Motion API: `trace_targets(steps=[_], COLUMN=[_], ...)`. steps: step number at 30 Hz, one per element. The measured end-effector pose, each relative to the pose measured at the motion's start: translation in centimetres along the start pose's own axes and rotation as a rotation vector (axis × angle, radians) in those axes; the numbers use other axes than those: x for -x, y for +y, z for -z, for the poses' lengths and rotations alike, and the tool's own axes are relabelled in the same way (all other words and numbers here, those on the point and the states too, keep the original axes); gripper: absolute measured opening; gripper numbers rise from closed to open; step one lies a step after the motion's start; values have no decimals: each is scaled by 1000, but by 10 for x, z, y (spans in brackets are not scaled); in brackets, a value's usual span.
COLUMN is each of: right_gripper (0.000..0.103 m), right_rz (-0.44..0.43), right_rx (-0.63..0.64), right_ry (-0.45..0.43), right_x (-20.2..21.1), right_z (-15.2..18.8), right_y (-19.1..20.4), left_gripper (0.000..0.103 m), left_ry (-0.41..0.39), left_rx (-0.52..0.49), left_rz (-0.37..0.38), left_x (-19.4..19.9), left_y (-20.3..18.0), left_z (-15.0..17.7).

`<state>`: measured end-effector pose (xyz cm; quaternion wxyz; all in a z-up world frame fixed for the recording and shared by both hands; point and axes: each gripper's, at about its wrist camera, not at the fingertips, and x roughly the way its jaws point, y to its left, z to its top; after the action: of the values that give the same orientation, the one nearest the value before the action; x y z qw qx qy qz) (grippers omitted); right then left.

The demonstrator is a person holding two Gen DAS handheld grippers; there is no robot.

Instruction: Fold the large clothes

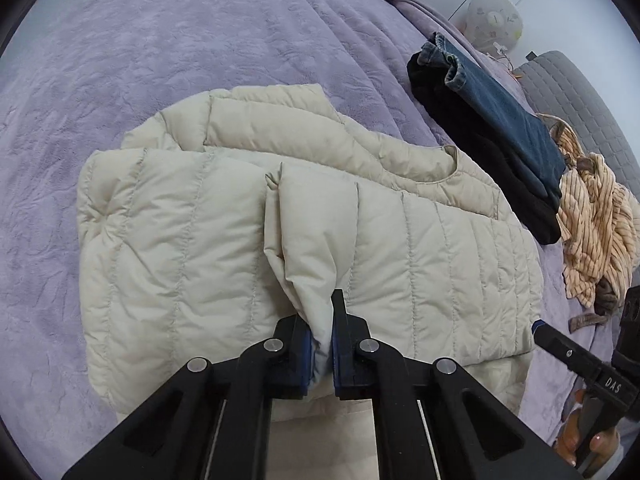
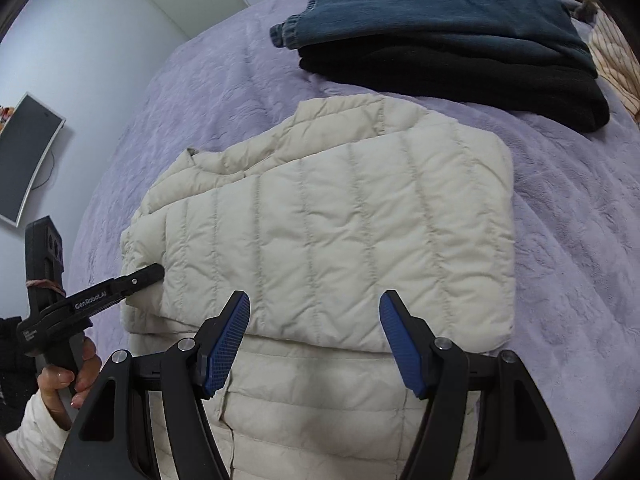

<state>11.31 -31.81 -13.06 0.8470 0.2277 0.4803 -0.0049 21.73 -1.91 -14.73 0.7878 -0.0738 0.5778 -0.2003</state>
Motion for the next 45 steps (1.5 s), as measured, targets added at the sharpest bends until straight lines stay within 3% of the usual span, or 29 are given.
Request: trace_targets(steps=[9, 13, 18, 19, 23, 26, 32, 33, 34, 35, 36, 45], right_gripper=[71, 66, 66, 65, 44, 43, 43, 43, 43, 43, 43, 43], right_rz=[28, 2, -5, -7, 0, -8, -10, -10, -11, -12, -14, -23], right_rx=[-49, -76, -79, -85, -93, -102, -86, -85, -85, -83, -80, -38], right_ry=[-4, 9, 20, 25, 52, 51, 51, 51, 51, 51, 51, 30], right_x=[-17, -22, -24, -26, -37, -37, -36, -36, -34, -33, -32, -21], right_z=[-25, -24, -21, -22, -21, -20, -19, -19, -18, -18, -18, -28], right_y=[-20, -28, -33, -35, -39, -42, -42, -42, -41, -40, -39, -21], left_gripper=[9, 10, 10, 10, 10, 10, 10, 12, 25, 82, 101, 102], left_ry=[13, 24, -13, -14, -1, 2, -94, -102, -107, -115, -140, -177], left_rx=[-10, -16, -60, -58, -40, -8, -47, -50, -48, -41, -33, -159], left_rz=[-94, -118, -212, -221, -242, -259, -289, -288, -286, -287, -295, -299], left_x=[-2, 14, 41, 43, 43, 46, 63, 64, 64, 65, 67, 55], left_y=[12, 16, 20, 23, 35, 42, 31, 30, 29, 28, 26, -13], left_z=[9, 13, 17, 17, 18, 17, 14, 13, 12, 11, 11, -10])
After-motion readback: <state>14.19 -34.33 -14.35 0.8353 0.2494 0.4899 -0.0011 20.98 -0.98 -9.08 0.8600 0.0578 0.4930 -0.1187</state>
